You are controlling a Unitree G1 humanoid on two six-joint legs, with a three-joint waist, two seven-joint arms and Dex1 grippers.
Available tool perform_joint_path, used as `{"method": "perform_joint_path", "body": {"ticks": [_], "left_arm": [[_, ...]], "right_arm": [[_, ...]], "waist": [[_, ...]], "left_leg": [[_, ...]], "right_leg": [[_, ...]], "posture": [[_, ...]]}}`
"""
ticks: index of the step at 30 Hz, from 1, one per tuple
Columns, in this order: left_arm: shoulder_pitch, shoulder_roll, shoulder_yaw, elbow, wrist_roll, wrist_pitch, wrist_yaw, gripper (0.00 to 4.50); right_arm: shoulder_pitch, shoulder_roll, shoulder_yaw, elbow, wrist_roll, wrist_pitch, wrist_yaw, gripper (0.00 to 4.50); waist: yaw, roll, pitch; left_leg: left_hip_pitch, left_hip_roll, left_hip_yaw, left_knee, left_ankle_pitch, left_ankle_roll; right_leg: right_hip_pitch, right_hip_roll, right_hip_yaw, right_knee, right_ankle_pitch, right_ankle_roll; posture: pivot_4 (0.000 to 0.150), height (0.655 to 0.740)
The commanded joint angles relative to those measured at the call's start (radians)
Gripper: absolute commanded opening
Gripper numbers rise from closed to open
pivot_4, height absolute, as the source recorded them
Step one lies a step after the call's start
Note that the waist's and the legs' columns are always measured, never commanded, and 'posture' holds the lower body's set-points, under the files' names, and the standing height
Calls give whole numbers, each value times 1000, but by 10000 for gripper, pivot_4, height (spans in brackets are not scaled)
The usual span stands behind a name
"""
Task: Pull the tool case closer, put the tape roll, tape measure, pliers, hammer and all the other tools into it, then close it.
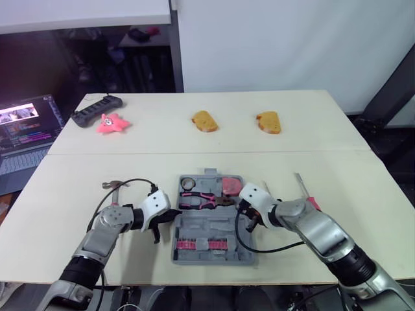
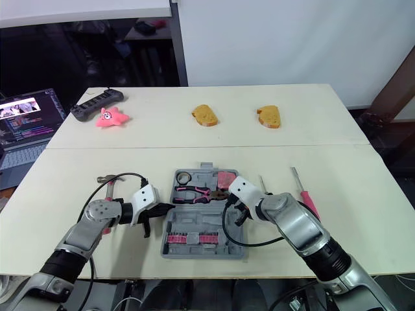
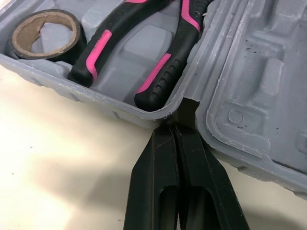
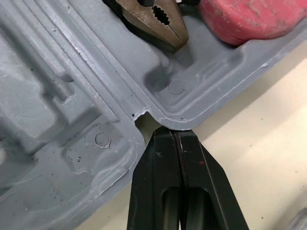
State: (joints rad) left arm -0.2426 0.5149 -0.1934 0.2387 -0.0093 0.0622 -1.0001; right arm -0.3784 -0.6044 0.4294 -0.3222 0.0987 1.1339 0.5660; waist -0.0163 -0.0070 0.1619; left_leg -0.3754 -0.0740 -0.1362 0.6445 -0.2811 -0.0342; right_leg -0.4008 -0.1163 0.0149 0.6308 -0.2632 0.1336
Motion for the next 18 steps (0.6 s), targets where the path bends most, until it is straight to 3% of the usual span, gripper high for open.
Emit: {"method": "perform_joint_path", "body": {"ticks": [1,18], "left_arm": [[15,-14,-53,-27,3,15,-21,693],[25,-3,-44,-35,3,19,-21,693]], "right_arm": [[-25,20,5,-19,6,-28,8,0],[-22,8,2,-23,10,-23,14,0]], "waist": [[1,0,0],[3,0,0]], "left_leg": [[0,0,0,0,0,0],[0,0,0,0,0,0]], "right_leg": [[0,0,0,0,0,0],[0,-1,0,0,0,0]], "posture": [[1500,7400],[1500,7400]]}}
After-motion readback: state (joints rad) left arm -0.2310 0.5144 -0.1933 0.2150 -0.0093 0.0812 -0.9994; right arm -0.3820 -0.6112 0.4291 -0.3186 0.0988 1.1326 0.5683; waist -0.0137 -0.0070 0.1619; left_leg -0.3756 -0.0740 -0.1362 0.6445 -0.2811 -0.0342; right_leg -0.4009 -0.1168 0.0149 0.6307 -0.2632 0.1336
